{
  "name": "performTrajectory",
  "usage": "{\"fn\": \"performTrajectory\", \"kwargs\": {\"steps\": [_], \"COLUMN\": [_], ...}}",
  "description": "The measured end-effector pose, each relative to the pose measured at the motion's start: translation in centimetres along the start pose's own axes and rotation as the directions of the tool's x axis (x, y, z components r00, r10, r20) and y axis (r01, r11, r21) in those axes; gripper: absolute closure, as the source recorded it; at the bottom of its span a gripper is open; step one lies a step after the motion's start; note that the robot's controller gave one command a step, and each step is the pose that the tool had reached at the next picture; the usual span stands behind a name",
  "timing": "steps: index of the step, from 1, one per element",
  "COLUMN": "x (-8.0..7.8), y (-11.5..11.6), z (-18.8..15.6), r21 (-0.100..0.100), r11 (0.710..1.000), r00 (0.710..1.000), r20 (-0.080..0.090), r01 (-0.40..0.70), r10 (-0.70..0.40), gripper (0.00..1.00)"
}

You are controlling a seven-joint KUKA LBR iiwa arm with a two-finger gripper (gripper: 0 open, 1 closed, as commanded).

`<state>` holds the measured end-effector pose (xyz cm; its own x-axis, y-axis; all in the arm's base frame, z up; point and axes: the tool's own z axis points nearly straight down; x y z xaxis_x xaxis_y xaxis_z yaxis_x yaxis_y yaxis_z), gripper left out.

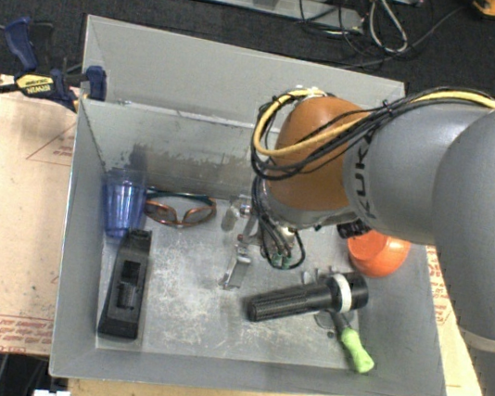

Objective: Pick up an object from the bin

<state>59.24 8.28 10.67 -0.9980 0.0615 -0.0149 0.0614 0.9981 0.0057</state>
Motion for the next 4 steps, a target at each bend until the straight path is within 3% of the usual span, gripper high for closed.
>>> {"fn": "performTrajectory", "kwargs": {"steps": [1, 2, 3, 4], "x": [10.6, 9.1, 7.0, 8.6], "y": [-4.2, -4.2, -4.3, -7.2], "z": [2.6, 1.6, -2.3, -3.9], "r21": [0.0, 0.001, -0.001, -0.003], "r11": [0.996, 0.997, 0.994, 0.969], "r00": [0.996, 0.997, 0.994, 0.969], "r20": [-0.011, -0.023, -0.009, -0.008], "r01": [0.085, 0.079, 0.107, 0.248], "r10": [-0.085, -0.079, -0.107, -0.248], "gripper": [0.0, 0.0, 0.0, 0.0]}}
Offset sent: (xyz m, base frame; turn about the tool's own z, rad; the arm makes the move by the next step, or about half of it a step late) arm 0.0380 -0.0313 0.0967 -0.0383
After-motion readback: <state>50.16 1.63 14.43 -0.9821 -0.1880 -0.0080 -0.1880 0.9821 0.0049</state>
